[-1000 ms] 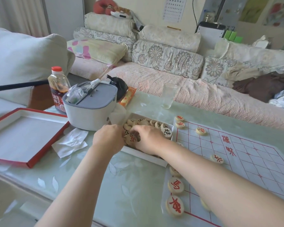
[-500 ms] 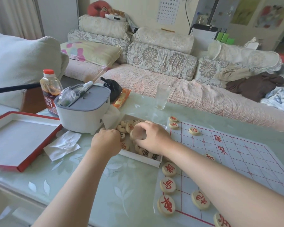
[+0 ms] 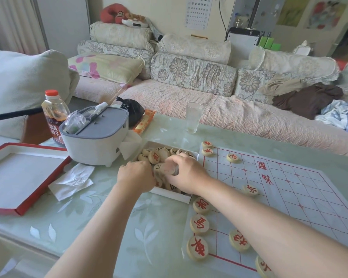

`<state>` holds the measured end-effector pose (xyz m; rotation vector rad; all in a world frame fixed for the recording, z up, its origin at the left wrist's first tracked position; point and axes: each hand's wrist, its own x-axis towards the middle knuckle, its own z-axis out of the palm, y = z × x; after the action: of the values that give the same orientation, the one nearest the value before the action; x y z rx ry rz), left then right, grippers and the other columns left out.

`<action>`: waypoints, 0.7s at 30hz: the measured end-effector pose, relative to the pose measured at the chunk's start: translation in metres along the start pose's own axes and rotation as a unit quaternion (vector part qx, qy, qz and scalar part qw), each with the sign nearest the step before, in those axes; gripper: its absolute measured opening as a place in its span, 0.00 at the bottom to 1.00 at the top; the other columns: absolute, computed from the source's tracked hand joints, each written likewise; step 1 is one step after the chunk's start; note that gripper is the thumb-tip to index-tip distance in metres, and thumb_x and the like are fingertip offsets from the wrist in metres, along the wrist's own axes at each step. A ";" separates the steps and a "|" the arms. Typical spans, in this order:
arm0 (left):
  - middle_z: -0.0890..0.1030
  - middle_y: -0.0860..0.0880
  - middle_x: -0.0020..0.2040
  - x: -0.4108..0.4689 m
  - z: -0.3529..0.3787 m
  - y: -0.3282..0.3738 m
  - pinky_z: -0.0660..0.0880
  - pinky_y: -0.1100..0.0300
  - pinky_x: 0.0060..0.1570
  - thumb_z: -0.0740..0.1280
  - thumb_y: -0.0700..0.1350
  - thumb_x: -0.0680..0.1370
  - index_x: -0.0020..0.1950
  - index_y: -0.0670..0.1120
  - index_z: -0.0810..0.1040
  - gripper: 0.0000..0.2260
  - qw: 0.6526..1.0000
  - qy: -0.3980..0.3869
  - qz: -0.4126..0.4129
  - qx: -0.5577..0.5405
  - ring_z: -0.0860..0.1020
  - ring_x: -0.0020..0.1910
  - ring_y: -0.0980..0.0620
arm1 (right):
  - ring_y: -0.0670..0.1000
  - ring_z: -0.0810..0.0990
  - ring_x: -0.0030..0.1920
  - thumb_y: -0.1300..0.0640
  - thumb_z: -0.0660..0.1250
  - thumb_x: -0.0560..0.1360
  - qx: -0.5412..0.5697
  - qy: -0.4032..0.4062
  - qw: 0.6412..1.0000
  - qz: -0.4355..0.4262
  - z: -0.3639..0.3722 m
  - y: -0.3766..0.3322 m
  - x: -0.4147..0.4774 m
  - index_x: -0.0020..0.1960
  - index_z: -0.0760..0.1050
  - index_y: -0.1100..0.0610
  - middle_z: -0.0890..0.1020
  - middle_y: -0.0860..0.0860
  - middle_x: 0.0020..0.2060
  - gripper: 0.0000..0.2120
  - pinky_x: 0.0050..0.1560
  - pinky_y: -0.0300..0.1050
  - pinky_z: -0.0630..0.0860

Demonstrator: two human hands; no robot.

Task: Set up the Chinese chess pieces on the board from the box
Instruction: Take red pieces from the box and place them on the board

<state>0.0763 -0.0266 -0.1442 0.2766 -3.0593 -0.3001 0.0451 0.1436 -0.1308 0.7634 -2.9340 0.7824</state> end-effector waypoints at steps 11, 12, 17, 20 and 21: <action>0.75 0.50 0.41 0.000 -0.008 0.004 0.68 0.61 0.37 0.66 0.46 0.73 0.36 0.52 0.73 0.06 0.989 -0.032 -0.023 -0.141 0.74 0.43 0.47 | 0.50 0.75 0.62 0.47 0.70 0.75 0.036 0.014 0.999 0.012 0.002 0.010 -0.001 0.68 0.73 0.48 0.73 0.48 0.64 0.23 0.60 0.44 0.72; 0.75 0.49 0.39 0.000 -0.012 0.004 0.67 0.61 0.34 0.67 0.47 0.73 0.37 0.47 0.73 0.07 0.988 -0.003 -0.026 -0.151 0.74 0.42 0.46 | 0.50 0.76 0.61 0.47 0.71 0.74 0.040 0.019 0.999 0.012 0.003 0.010 -0.001 0.68 0.73 0.48 0.73 0.48 0.64 0.23 0.60 0.45 0.73; 0.76 0.47 0.37 -0.006 -0.033 0.029 0.68 0.58 0.34 0.65 0.45 0.76 0.40 0.40 0.78 0.10 0.961 0.116 -0.043 -0.249 0.71 0.36 0.46 | 0.50 0.75 0.63 0.42 0.68 0.75 0.049 0.046 0.998 0.013 -0.011 0.020 -0.008 0.68 0.72 0.47 0.72 0.47 0.66 0.23 0.63 0.48 0.72; 0.78 0.49 0.42 -0.007 -0.030 0.058 0.72 0.57 0.40 0.65 0.47 0.76 0.47 0.48 0.78 0.04 0.950 0.111 -0.015 -0.293 0.76 0.42 0.47 | 0.50 0.75 0.63 0.43 0.68 0.76 0.032 0.054 0.998 0.029 -0.030 0.039 -0.017 0.69 0.70 0.46 0.72 0.46 0.67 0.23 0.62 0.49 0.73; 0.79 0.50 0.44 -0.006 -0.027 0.068 0.74 0.57 0.40 0.65 0.48 0.77 0.51 0.50 0.77 0.05 0.944 0.098 -0.015 -0.315 0.77 0.43 0.48 | 0.50 0.75 0.63 0.44 0.67 0.76 0.024 0.060 0.997 0.039 -0.037 0.048 -0.020 0.68 0.71 0.47 0.73 0.46 0.67 0.22 0.61 0.49 0.73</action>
<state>0.0728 0.0351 -0.1041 0.2894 -2.5879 -1.1350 0.0363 0.2064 -0.1234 0.5845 -2.8632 0.8748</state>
